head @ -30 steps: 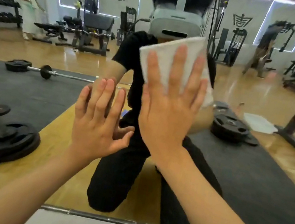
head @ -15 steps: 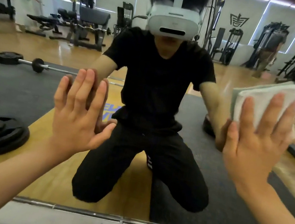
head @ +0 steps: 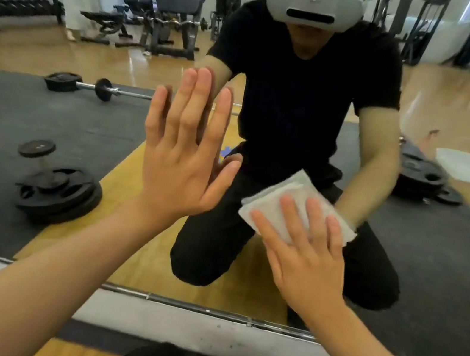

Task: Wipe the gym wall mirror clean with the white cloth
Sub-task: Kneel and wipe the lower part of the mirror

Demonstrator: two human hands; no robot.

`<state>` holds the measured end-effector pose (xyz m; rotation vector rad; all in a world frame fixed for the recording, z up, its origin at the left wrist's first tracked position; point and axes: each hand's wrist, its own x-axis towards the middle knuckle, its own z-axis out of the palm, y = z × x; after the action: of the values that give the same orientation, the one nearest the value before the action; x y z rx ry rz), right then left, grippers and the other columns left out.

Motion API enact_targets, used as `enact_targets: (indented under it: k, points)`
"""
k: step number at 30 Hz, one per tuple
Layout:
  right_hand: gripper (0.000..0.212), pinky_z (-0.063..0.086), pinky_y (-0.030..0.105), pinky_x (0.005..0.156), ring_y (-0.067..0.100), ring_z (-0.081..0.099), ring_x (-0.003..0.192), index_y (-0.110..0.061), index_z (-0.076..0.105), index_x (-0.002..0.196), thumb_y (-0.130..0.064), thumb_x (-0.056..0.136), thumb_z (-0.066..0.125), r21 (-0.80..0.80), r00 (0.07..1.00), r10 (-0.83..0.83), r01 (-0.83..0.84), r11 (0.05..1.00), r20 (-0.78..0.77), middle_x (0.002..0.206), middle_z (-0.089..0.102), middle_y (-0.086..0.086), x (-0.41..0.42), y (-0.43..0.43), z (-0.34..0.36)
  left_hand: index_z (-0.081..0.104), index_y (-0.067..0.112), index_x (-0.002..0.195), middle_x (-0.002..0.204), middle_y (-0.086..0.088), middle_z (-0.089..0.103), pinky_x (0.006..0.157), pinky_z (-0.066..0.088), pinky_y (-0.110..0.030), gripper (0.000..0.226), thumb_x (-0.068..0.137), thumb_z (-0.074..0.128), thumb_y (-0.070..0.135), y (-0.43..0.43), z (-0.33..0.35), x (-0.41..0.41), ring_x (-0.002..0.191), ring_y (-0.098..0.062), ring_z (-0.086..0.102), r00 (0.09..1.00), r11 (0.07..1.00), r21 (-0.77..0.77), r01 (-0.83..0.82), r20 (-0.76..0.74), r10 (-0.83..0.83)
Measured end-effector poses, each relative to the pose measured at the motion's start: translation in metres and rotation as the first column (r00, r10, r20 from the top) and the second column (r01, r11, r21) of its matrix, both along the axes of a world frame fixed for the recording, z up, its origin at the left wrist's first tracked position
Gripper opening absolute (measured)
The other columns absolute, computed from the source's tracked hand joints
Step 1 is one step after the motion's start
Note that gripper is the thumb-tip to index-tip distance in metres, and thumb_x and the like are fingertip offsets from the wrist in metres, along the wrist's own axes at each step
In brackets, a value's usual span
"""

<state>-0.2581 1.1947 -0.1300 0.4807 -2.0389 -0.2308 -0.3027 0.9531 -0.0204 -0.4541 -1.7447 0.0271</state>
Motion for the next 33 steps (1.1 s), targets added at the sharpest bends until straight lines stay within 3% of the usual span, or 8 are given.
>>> enact_targets:
  k: [3, 10, 15, 18, 22, 26, 30, 33]
  points:
    - [0.071, 0.003, 0.05, 0.13, 0.034, 0.004, 0.162, -0.034, 0.022, 0.166, -0.033, 0.104, 0.057, -0.005, 0.999, -0.017, 0.018, 1.0, 0.046, 0.175, 0.011, 0.009, 0.009, 0.009, -0.02, 0.03, 0.0, 0.159, 0.164, -0.026, 0.021, 0.13, 0.011, -0.056, 0.078, 0.099, 0.049, 0.045, 0.001, 0.001, 0.0, 0.154, -0.044, 0.023, 1.0, 1.0, -0.007, -0.008, 0.008, 0.008]
    - [0.058, 0.006, 0.057, 0.127, 0.044, 0.01, 0.157, -0.035, 0.014, 0.167, -0.04, 0.115, 0.038, -0.426, 0.993, 0.004, -0.055, 0.903, -0.12, 0.172, 0.004, 0.012, -0.011, -0.054, 0.102, 0.03, 0.002, 0.159, 0.162, -0.026, 0.024, 0.13, 0.011, -0.054, 0.081, 0.095, 0.052, 0.047, 0.001, 0.001, 0.0, 0.155, -0.04, 0.023, 1.0, 1.0, 0.004, -0.019, -0.006, 0.019]
    - [0.074, 0.001, 0.055, 0.129, 0.036, -0.006, 0.162, -0.036, 0.012, 0.168, -0.034, 0.107, 0.055, -0.326, 1.0, 0.009, -0.002, 0.945, 0.021, 0.175, 0.003, 0.01, -0.001, -0.044, -0.027, 0.032, 0.001, 0.157, 0.16, -0.029, 0.029, 0.129, 0.015, -0.056, 0.08, 0.095, 0.051, 0.048, 0.002, 0.0, -0.001, 0.152, -0.044, 0.028, 1.0, 1.0, 0.006, -0.024, -0.017, 0.024]
    - [0.084, 0.003, 0.056, 0.128, 0.04, 0.0, 0.161, -0.035, 0.02, 0.164, -0.023, 0.094, 0.065, -0.339, 0.983, -0.003, 0.066, 0.938, 0.183, 0.176, -0.006, 0.006, 0.021, -0.034, -0.086, 0.033, 0.001, 0.157, 0.159, -0.033, 0.036, 0.129, 0.016, -0.056, 0.08, 0.095, 0.053, 0.047, 0.003, -0.001, -0.001, 0.151, -0.045, 0.03, 0.999, 0.999, 0.018, -0.036, -0.02, 0.036]
    - [0.077, -0.003, 0.055, 0.129, 0.04, -0.01, 0.16, -0.036, 0.013, 0.167, -0.021, 0.105, 0.056, -0.459, 0.992, 0.052, 0.006, 0.889, 0.115, 0.173, -0.002, 0.013, 0.012, -0.06, -0.022, 0.034, 0.001, 0.156, 0.156, -0.035, 0.04, 0.128, 0.018, -0.057, 0.08, 0.093, 0.054, 0.046, 0.004, -0.002, -0.001, 0.15, -0.046, 0.032, 0.999, 0.999, 0.022, -0.037, -0.016, 0.037]
    - [0.058, 0.003, 0.057, 0.128, 0.044, 0.006, 0.155, -0.033, 0.017, 0.165, -0.033, 0.115, 0.044, -0.474, 0.993, 0.063, -0.102, 0.874, -0.097, 0.168, 0.011, 0.013, -0.011, -0.077, 0.052, 0.036, -0.001, 0.154, 0.153, -0.039, 0.041, 0.127, 0.018, -0.058, 0.079, 0.094, 0.047, 0.049, 0.005, -0.001, -0.001, 0.148, -0.048, 0.031, 0.999, 0.999, 0.026, -0.034, -0.016, 0.034]
    - [0.067, -0.001, 0.054, 0.129, 0.039, -0.004, 0.16, -0.033, 0.012, 0.168, -0.032, 0.112, 0.049, -0.421, 0.998, 0.016, -0.038, 0.906, -0.057, 0.171, 0.007, 0.013, -0.005, -0.067, -0.018, 0.036, -0.002, 0.153, 0.152, -0.041, 0.041, 0.126, 0.018, -0.059, 0.079, 0.091, 0.051, 0.045, 0.003, -0.001, -0.001, 0.147, -0.049, 0.03, 1.0, 0.999, 0.034, -0.029, -0.009, 0.03]
    - [0.092, 0.008, 0.054, 0.127, 0.041, 0.01, 0.154, -0.031, 0.014, 0.168, -0.018, 0.094, 0.066, -0.234, 0.992, -0.019, 0.047, 0.971, 0.121, 0.168, 0.012, 0.012, 0.014, -0.047, -0.115, 0.037, -0.002, 0.152, 0.151, -0.041, 0.042, 0.125, 0.02, -0.061, 0.076, 0.093, 0.051, 0.044, 0.003, -0.001, -0.001, 0.146, -0.05, 0.032, 1.0, 0.999, 0.034, -0.027, -0.013, 0.027]
